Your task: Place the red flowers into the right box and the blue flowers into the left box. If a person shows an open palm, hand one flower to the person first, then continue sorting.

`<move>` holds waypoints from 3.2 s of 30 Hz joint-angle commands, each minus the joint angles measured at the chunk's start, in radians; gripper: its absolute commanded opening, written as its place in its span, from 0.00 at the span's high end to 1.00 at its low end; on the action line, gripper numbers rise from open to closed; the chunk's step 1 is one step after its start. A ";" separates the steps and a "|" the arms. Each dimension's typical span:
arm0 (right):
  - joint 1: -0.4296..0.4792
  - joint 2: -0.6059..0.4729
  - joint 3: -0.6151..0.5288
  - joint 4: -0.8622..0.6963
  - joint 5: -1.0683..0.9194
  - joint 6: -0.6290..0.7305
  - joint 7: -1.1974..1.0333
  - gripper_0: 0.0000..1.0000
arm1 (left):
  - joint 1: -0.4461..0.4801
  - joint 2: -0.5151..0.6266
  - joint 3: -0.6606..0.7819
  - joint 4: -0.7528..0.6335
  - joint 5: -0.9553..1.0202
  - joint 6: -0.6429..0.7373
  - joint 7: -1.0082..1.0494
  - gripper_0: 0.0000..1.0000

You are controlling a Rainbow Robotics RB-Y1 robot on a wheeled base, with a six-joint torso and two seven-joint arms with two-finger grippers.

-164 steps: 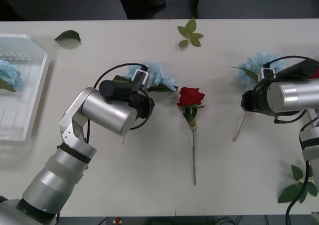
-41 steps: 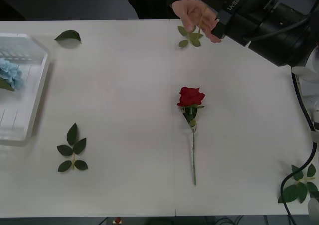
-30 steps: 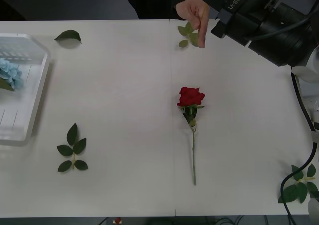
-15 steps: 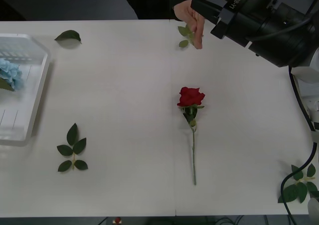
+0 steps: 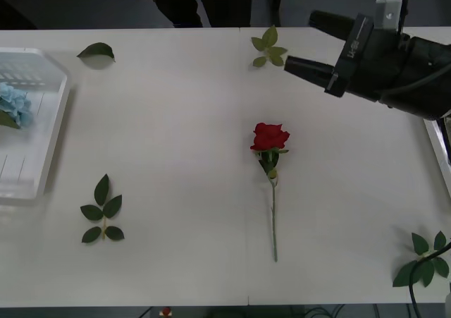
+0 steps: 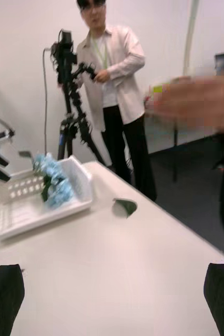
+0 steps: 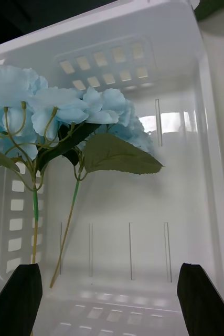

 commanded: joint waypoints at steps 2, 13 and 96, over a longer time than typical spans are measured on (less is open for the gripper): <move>-0.006 0.002 -0.036 -0.046 0.095 0.158 -0.207 0.00 | -0.004 -0.009 0.021 -0.022 -0.016 -0.016 -0.020 0.26; 0.031 -0.030 -0.010 -0.253 0.519 0.424 -0.785 0.00 | -0.019 -0.009 -0.016 -0.067 0.037 0.031 -0.011 0.26; -0.182 -0.119 0.699 0.022 1.413 0.455 -1.715 1.00 | -0.458 0.181 -0.536 -0.119 1.076 0.093 -0.355 0.25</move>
